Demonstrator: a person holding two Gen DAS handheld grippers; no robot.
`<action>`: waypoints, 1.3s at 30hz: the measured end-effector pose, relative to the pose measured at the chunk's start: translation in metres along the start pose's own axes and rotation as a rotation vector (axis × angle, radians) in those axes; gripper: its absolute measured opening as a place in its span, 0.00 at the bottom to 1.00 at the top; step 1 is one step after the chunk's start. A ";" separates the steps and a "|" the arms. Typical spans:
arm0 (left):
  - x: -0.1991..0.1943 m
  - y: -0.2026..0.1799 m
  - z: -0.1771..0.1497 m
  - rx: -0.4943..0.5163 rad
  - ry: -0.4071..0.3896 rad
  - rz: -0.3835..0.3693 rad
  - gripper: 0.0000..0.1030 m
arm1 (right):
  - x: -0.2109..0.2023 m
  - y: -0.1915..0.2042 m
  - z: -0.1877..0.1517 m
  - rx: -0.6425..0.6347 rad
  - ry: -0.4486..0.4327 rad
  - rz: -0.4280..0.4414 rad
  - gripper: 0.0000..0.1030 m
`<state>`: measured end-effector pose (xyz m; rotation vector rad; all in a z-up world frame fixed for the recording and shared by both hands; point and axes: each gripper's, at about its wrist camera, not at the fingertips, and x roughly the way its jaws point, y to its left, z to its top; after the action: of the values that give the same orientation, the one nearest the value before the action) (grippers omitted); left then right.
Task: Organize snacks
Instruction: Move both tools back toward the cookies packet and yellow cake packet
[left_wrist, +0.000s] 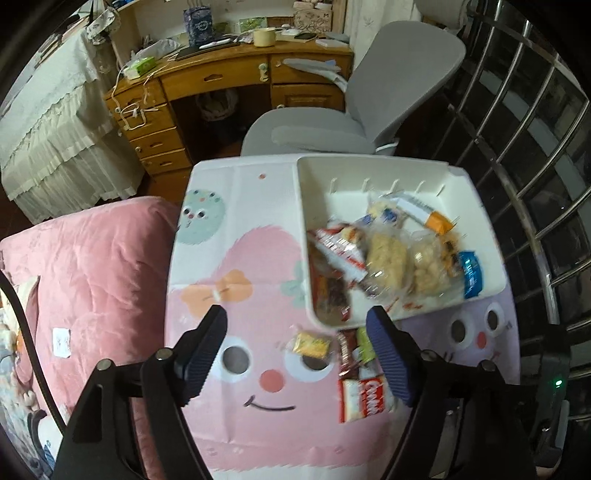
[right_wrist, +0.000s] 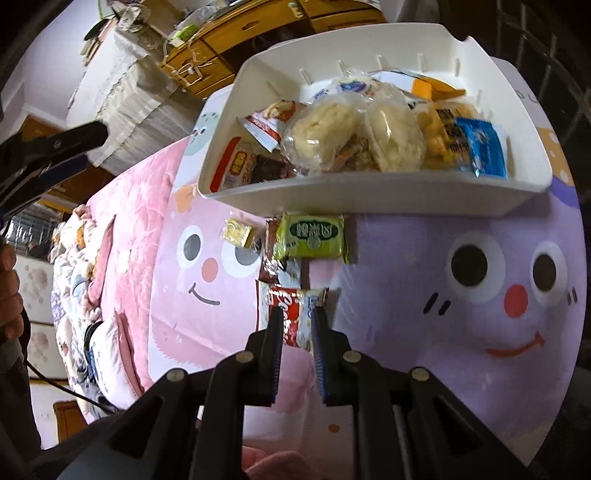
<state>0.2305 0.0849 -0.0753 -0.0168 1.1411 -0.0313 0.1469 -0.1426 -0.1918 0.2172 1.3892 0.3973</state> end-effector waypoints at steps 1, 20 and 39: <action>0.002 0.006 -0.005 0.002 0.006 -0.004 0.76 | 0.001 0.001 -0.004 0.015 -0.002 -0.011 0.15; 0.091 0.051 -0.062 0.163 0.200 -0.086 0.76 | 0.038 0.029 -0.071 0.244 -0.121 -0.201 0.16; 0.156 0.024 -0.060 0.193 0.171 -0.191 0.84 | 0.068 0.043 -0.077 0.149 -0.304 -0.337 0.74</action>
<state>0.2412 0.1036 -0.2424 0.0492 1.2999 -0.3177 0.0741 -0.0826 -0.2507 0.1532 1.1280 -0.0208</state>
